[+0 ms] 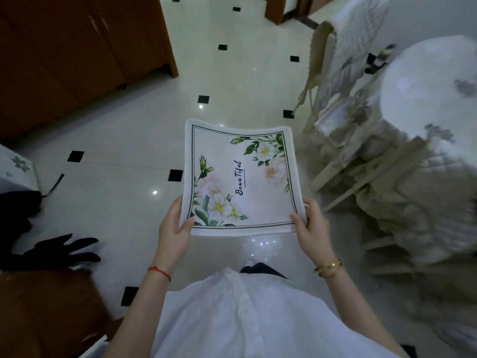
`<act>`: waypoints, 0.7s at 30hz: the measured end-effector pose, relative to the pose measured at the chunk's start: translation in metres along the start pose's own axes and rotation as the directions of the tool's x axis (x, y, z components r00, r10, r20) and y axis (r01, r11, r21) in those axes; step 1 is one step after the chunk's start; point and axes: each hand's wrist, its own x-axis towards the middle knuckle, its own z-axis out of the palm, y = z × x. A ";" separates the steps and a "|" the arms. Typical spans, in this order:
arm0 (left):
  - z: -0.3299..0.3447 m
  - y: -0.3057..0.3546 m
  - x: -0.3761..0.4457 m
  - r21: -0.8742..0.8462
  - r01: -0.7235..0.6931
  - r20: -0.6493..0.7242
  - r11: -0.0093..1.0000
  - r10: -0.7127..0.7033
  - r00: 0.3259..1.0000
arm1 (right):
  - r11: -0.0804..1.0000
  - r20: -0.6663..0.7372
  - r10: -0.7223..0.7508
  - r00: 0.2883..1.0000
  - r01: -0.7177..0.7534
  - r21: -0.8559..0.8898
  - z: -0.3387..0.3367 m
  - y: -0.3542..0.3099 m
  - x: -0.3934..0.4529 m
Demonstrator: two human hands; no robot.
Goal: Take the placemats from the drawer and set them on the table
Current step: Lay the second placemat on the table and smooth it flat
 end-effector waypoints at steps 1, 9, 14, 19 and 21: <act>0.014 0.005 0.009 -0.003 -0.001 0.023 1.000 0.001 1.000 | 1.000 -0.025 0.012 1.000 -0.012 0.001 -0.012 0.006 0.007; 0.122 0.038 0.073 -0.015 0.017 0.185 1.000 -0.014 0.983 | 0.992 -0.223 0.118 0.968 -0.124 -0.013 -0.087 0.051 0.050; 0.178 0.060 0.117 -0.003 -0.008 0.300 1.000 0.009 0.954 | 0.981 -0.337 0.181 0.924 -0.195 -0.007 -0.119 0.075 0.073; 0.238 0.089 0.177 -0.002 -0.092 0.416 0.996 0.084 0.906 | 0.968 -0.425 0.244 0.872 -0.246 0.052 -0.151 0.093 0.117; 0.264 0.104 0.203 0.000 -0.131 0.454 0.991 0.117 0.884 | 0.966 -0.465 0.251 0.849 -0.249 0.066 -0.164 0.099 0.139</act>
